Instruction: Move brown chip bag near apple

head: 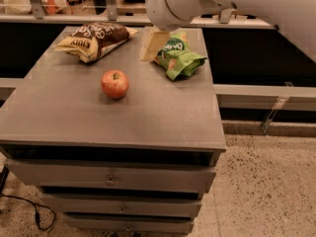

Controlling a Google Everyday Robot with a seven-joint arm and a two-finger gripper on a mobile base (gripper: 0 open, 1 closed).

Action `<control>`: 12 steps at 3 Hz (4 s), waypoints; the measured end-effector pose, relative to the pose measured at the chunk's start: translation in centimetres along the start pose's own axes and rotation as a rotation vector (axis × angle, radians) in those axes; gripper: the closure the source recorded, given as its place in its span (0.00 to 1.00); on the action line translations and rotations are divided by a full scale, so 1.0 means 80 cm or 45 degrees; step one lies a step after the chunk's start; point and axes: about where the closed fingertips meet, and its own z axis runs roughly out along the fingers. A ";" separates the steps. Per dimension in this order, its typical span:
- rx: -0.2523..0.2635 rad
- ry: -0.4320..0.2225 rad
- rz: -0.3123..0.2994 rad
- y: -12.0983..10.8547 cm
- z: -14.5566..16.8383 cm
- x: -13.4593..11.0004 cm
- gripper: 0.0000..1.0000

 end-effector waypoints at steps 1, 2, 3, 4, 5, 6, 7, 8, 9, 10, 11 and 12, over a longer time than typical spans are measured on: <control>0.021 -0.010 -0.094 -0.020 0.047 0.005 0.00; 0.005 -0.031 -0.215 -0.042 0.113 0.002 0.00; -0.016 -0.086 -0.333 -0.063 0.187 -0.025 0.00; -0.018 -0.085 -0.332 -0.062 0.187 -0.024 0.00; -0.021 -0.061 -0.449 -0.062 0.216 -0.017 0.00; -0.043 -0.030 -0.580 -0.063 0.257 -0.003 0.00; -0.081 -0.039 -0.641 -0.060 0.291 0.000 0.00; -0.117 -0.083 -0.669 -0.054 0.322 -0.008 0.00; -0.169 -0.118 -0.687 -0.042 0.345 -0.011 0.00; -0.211 -0.147 -0.684 -0.033 0.357 -0.010 0.18; -0.243 -0.151 -0.695 -0.027 0.361 -0.008 0.41; -0.279 -0.140 -0.717 -0.024 0.361 -0.002 0.64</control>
Offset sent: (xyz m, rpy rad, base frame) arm 0.1407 0.0992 -0.0317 -0.1673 -0.1519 0.1976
